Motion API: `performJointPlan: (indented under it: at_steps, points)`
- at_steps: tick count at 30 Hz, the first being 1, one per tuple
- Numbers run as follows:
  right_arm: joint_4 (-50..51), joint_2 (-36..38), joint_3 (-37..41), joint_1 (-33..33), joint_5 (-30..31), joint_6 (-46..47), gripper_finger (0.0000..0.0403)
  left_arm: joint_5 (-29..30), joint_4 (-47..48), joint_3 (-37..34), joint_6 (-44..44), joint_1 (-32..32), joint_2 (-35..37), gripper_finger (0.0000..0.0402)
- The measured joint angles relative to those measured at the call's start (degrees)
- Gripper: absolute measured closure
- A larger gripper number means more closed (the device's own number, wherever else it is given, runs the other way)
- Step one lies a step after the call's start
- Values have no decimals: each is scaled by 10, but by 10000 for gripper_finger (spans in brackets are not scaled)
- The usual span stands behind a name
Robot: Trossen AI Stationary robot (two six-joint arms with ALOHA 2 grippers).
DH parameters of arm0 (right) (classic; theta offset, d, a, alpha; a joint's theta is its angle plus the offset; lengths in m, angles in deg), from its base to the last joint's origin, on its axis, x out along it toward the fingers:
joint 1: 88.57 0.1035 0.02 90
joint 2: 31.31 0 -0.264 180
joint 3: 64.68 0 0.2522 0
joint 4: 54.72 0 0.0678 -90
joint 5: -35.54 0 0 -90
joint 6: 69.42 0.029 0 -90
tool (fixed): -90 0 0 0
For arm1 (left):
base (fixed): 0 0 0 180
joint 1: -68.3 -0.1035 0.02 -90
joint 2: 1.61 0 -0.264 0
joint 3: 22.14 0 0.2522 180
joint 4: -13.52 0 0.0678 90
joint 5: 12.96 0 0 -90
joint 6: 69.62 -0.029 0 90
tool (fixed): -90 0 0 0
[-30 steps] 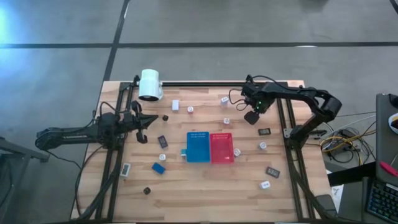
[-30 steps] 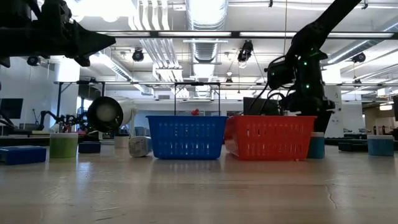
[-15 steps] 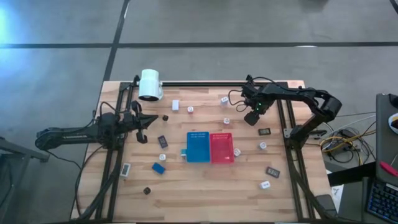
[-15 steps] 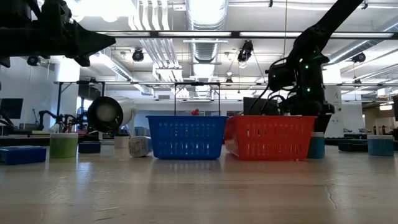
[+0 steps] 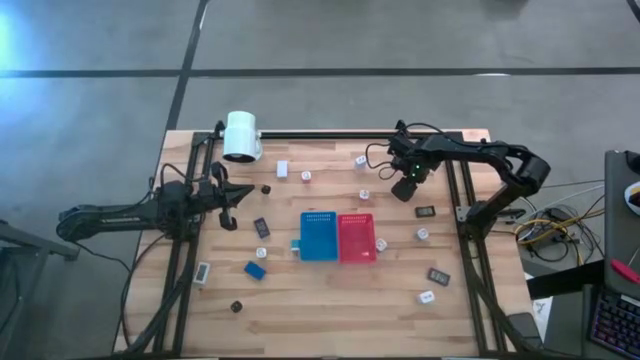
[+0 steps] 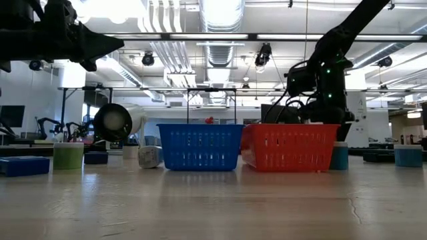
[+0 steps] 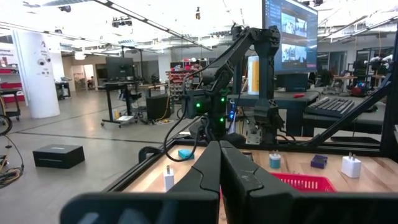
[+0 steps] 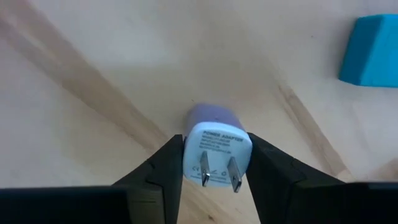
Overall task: Sort adapters and digital timers
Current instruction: Put the purple charger adaptor into the red bin
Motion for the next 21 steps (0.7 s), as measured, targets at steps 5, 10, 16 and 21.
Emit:
performJointPlan:
  at_steps: [5, 10, 16, 21]
  points:
    - [-48, 40, 0, 6, -62, -8, 271, 0, 0, 0, 0, 0, 0, 399]
    - [-109, 118, 2, 31, -111, -13, 271, 0, 0, 0, 2, 0, 0, 399]
    - [-236, 242, 43, 69, -158, -2, 272, 0, 0, 0, 11, 0, 0, 399]
    - [-350, 353, 116, 114, -160, -2, 272, 0, 0, 0, 13, 0, 0, 399]
